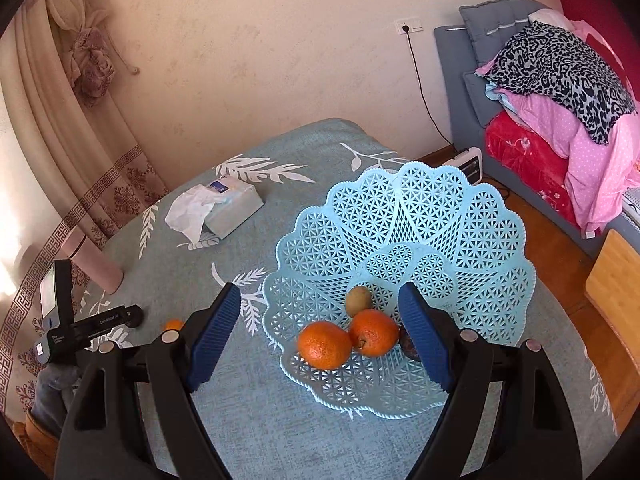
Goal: Organize fruits
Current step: 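Grasp the dark round avocado with the left tool, then grasp an orange with the right tool while the left tool holds the avocado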
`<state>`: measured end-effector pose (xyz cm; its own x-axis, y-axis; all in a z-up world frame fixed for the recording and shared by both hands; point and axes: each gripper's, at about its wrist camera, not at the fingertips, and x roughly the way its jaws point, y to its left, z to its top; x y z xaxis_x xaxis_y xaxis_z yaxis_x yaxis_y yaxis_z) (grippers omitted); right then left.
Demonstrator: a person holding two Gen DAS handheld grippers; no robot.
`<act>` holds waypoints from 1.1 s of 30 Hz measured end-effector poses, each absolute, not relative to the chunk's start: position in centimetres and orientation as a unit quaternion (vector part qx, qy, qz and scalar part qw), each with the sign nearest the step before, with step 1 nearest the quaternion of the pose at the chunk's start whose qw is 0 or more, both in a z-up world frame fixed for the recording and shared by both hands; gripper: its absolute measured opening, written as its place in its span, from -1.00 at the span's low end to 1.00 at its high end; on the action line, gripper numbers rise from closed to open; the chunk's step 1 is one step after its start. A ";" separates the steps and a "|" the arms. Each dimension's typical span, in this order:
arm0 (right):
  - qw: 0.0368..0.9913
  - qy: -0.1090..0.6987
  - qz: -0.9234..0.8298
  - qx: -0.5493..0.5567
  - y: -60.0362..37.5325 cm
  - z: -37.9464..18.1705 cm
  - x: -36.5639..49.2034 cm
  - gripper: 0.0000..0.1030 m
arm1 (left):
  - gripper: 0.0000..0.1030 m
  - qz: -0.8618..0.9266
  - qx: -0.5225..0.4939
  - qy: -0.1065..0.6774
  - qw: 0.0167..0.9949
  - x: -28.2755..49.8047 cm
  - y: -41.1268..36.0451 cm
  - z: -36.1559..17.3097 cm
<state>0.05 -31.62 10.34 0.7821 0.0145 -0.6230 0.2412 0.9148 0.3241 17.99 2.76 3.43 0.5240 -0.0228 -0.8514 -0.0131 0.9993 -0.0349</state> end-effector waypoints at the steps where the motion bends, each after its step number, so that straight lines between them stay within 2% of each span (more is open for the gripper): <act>1: 0.922 0.328 -0.059 0.197 -31.5 10.2 0.2 0.60 | 0.80 -0.001 -0.021 0.489 0.872 18.3 2.8 3.2; 4: 0.919 0.337 -0.054 0.195 -31.0 9.6 0.5 0.60 | 0.78 0.002 -0.029 0.489 0.872 18.9 3.0 2.8; 6: 0.919 0.341 -0.052 0.191 -30.6 9.4 0.7 0.60 | 0.54 -0.005 -0.035 0.493 0.869 19.2 3.0 2.5; 7: 0.919 0.343 -0.049 0.187 -30.3 9.3 0.8 0.60 | 0.32 -0.011 -0.037 0.498 0.866 19.3 2.9 2.2; 9: 0.920 0.347 -0.041 0.179 -29.5 9.1 0.9 0.60 | 0.13 -0.010 -0.029 0.494 0.869 19.2 2.8 2.2; 10: 0.920 0.349 -0.036 0.176 -29.2 9.1 0.9 0.60 | -0.08 -0.014 -0.026 0.492 0.870 19.1 2.7 2.3; 11: 0.920 0.352 -0.029 0.173 -28.7 9.0 0.9 0.60 | -0.20 -0.022 -0.030 0.489 0.871 18.8 2.8 2.4; 15: 0.915 0.366 0.011 0.172 -27.1 8.6 0.9 0.60 | -0.20 -0.045 -0.068 0.477 0.875 17.3 3.6 3.6; 23: 0.900 0.400 0.067 0.159 -23.3 7.2 1.7 0.60 | -0.20 -0.038 -0.059 0.409 0.910 12.6 3.7 7.4; 33: 0.873 0.453 0.108 0.145 -18.9 7.0 8.0 0.60 | -0.19 -0.045 -0.085 0.377 0.921 10.0 5.3 8.6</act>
